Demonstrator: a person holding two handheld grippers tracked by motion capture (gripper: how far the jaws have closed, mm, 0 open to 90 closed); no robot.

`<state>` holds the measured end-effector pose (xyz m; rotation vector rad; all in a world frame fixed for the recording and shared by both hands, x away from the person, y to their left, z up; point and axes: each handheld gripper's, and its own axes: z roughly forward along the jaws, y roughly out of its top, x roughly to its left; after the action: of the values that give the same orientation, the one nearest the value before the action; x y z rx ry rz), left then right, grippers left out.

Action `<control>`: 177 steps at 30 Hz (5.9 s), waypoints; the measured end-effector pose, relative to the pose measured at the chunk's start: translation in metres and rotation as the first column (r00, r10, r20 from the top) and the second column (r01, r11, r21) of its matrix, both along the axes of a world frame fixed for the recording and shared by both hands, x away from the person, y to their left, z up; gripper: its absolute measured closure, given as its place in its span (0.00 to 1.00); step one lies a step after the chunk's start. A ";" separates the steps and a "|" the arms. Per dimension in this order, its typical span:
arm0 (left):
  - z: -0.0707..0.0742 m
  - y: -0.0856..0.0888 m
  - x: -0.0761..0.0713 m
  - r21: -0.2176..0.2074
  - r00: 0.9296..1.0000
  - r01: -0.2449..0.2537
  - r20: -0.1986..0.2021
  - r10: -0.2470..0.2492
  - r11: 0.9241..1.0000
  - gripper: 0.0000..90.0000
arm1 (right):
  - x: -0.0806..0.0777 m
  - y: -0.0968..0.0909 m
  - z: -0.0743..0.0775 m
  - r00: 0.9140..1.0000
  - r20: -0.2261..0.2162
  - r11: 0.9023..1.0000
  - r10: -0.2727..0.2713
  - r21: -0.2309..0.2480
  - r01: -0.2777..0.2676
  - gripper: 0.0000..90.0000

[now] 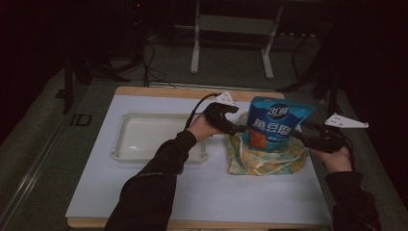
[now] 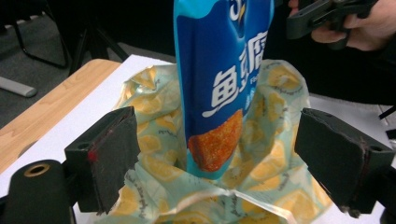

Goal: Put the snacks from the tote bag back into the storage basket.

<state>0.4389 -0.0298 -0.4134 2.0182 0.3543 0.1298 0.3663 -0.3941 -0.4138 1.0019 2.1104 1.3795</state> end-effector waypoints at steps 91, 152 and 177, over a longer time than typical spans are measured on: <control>0.106 -0.032 0.004 0.080 0.994 0.026 0.105 -0.035 0.996 0.94 | 0.022 0.060 0.108 0.993 0.060 0.980 0.100 -0.178 -0.088 0.98; 0.083 0.236 -0.037 0.145 0.983 -0.183 0.042 0.179 0.972 0.94 | 0.045 0.325 0.081 0.930 0.020 0.916 0.367 -0.186 -0.357 0.98; 0.005 0.262 -0.029 0.165 0.986 -0.162 -0.019 0.167 0.973 0.94 | 0.046 0.358 0.006 0.941 -0.050 0.922 0.335 -0.191 -0.338 0.98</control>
<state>0.4096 0.2327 -0.4083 2.1525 0.5472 0.2361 0.4119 -0.0357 -0.4073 0.5920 2.4610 1.2778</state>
